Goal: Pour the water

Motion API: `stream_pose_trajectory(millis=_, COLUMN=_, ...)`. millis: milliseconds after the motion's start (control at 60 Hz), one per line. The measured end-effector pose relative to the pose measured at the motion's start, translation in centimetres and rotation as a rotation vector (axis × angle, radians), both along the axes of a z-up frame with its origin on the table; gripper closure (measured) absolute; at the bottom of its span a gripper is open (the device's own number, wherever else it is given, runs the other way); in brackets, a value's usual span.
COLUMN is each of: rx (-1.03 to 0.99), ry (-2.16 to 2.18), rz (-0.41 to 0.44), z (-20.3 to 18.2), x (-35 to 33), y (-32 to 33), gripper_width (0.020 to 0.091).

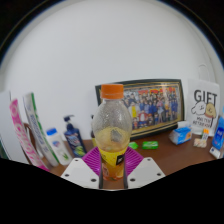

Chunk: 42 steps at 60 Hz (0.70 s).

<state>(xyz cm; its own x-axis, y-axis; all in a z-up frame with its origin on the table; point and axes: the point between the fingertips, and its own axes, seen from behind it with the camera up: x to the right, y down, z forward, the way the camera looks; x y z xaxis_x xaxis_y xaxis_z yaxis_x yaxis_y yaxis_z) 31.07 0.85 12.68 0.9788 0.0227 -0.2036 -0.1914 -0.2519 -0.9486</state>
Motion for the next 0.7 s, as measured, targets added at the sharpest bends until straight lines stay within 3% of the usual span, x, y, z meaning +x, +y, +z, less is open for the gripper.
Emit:
stream_pose_trajectory(millis=250, rx=-0.099, ry=-0.161, rz=-0.054, z=-9.4, x=6.5, y=2.1, gripper_width=0.0834)
stream_pose_trajectory(millis=400, rx=-0.152, ry=-0.17, rz=-0.045, z=-13.1, x=6.9, y=2.0, gripper_width=0.0822)
stream_pose_trajectory(millis=500, rx=-0.108, ry=-0.172, rz=-0.045, z=-12.8, x=6.8, y=1.9, gripper_width=0.0818)
stream_pose_trajectory(millis=583, rx=-0.107, ry=-0.153, rz=-0.046, z=-12.9, x=6.8, y=1.8, gripper_width=0.0714)
stream_pose_trajectory(millis=667, rx=-0.145, ry=-0.141, rz=-0.048, z=-13.2, x=7.0, y=1.5, gripper_width=0.0558)
stream_pose_trajectory(millis=700, rx=-0.168, ry=-0.139, rz=-0.055, z=-13.3, x=7.1, y=1.1, gripper_width=0.0428)
